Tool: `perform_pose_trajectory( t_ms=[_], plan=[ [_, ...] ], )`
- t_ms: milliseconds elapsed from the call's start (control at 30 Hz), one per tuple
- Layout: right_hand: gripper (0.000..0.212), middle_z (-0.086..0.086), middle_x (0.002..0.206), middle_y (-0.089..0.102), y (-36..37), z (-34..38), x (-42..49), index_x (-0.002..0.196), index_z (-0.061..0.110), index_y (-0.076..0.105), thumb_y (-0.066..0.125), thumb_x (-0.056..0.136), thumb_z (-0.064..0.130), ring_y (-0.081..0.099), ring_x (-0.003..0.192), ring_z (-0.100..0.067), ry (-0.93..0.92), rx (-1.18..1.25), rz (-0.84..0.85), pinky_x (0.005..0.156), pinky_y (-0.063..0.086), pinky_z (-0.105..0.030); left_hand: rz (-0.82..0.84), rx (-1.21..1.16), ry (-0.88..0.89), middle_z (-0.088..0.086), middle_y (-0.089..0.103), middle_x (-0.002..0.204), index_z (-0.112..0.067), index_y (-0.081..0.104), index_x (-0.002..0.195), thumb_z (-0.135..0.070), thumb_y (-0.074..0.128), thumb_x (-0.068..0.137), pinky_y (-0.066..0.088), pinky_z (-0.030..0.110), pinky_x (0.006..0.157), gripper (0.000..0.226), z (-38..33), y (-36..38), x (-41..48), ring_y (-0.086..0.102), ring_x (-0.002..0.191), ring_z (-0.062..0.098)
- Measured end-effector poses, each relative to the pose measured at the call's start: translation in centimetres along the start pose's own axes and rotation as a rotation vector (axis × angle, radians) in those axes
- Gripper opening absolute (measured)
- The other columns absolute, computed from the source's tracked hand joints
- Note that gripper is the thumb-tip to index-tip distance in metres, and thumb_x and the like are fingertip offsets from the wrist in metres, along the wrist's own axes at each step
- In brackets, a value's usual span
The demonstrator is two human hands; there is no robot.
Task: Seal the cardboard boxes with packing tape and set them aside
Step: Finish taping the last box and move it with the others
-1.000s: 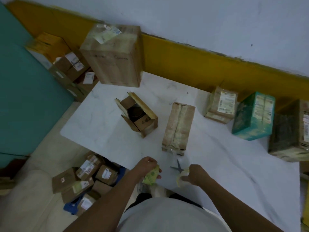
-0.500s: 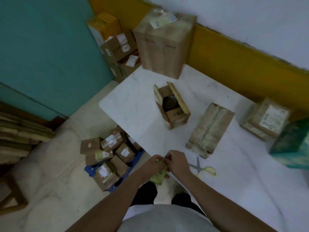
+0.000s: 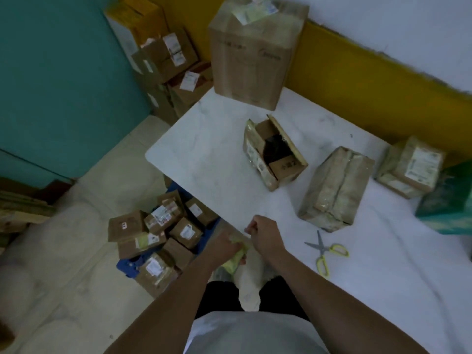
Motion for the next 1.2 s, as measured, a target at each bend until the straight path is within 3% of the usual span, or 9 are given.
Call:
perform_pose_trajectory(
  t_ms=[133,400,567,700,800,933,1033,1100,1200],
  plan=[
    [0.027,0.019,0.067,0.051,1.0,-2.6,1.8,0.066,0.018,0.054,0.063,0.087,0.003,0.048,0.064,0.003,0.103,0.026,-0.022,0.058,0.036,-0.01,-0.035,0.054,0.037,0.007,0.067,0.08,-0.004,0.057,0.109,-0.023,0.057,0.094,0.06,0.041,0.073,0.024,1.0,0.3,3.9,0.069,0.074,0.026],
    [0.01,-0.005,0.081,0.064,4.5,-4.6,6.1,0.074,0.005,0.062,0.068,0.082,0.004,0.06,0.078,-0.019,-0.084,-0.255,-0.034,0.071,0.045,-0.026,0.029,-0.093,0.125,0.012,0.071,0.076,-0.009,0.067,0.093,-0.021,0.062,0.094,0.059,0.047,0.066,0.013,2.1,0.8,8.7,0.07,0.071,0.035],
    [0.052,-0.003,0.057,0.054,4.3,-3.1,4.8,0.072,0.014,0.057,0.095,0.04,0.028,0.053,0.052,-0.018,-0.117,-0.586,-0.2,0.046,0.034,-0.023,-0.045,-0.118,0.109,0.004,0.072,0.101,-0.022,0.061,0.119,-0.056,0.064,0.083,0.059,0.045,0.076,0.05,4.9,0.9,11.9,0.072,0.086,0.026],
    [0.062,-0.01,0.098,0.057,1.3,-3.6,5.0,0.096,0.01,0.058,0.089,0.054,0.045,0.054,0.076,-0.025,-0.035,-0.652,-0.34,0.059,0.044,-0.034,-0.117,-0.08,0.106,-0.004,0.068,0.118,-0.034,0.061,0.113,-0.07,0.06,0.075,0.052,0.04,0.097,0.052,4.6,0.5,12.1,0.064,0.105,0.013],
    [0.057,-0.006,0.138,0.054,3.4,-4.2,3.3,0.126,0.013,0.058,0.076,0.075,0.03,0.06,0.112,-0.027,-0.425,-0.693,-0.23,0.083,0.052,-0.034,-0.116,-0.178,0.051,-0.001,0.066,0.122,-0.032,0.058,0.11,-0.045,0.065,0.089,0.05,0.031,0.095,0.026,3.3,0.6,10.9,0.063,0.105,0.015],
    [0.066,-0.003,0.162,0.02,5.7,-8.2,-0.8,0.155,0.012,0.022,0.036,0.096,0.04,0.022,0.148,-0.022,-0.535,-0.736,0.034,0.119,0.026,-0.036,-0.327,-0.055,-0.161,0.009,0.049,0.14,-0.005,0.044,0.135,-0.061,0.06,0.085,0.043,0.031,0.097,0.077,3.4,-0.3,10.3,0.051,0.122,0.027],
    [0.06,-0.003,0.154,0.039,3.6,-9.1,-1.6,0.147,0.012,0.043,0.038,0.093,0.038,0.041,0.139,-0.023,-0.403,-0.759,0.06,0.112,0.038,-0.037,-0.613,0.199,-0.248,0.018,0.027,0.149,-0.006,0.028,0.143,-0.056,0.054,0.09,0.03,0.05,0.108,0.077,0.9,-1.9,7.0,0.028,0.135,0.038],
    [0.046,-0.01,0.124,0.067,1.1,-7.8,-2.6,0.117,0.008,0.069,0.036,0.095,0.03,0.066,0.11,-0.026,-0.434,-0.696,0.007,0.093,0.054,-0.036,-0.741,0.379,0.023,0.015,0.035,0.139,-0.012,0.038,0.135,-0.044,0.054,0.092,0.034,0.051,0.103,0.056,-2.8,-1.8,5.3,0.034,0.125,0.036],
    [0.047,-0.004,0.086,0.07,-5.9,-5.0,-5.0,0.088,0.012,0.073,0.031,0.106,0.024,0.065,0.075,-0.022,-0.599,-0.546,-0.381,0.071,0.052,-0.034,-0.787,0.563,0.449,0.008,0.043,0.122,-0.015,0.049,0.124,-0.026,0.055,0.092,0.042,0.043,0.089,0.035,-8.7,0.9,3.1,0.042,0.11,0.028]
  ],
)
Point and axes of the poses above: each hand's wrist, its own x-axis towards the middle knuckle, its own y-axis out of the palm, z = x × y, the point moved 6 cm from there along x, towards the middle knuckle
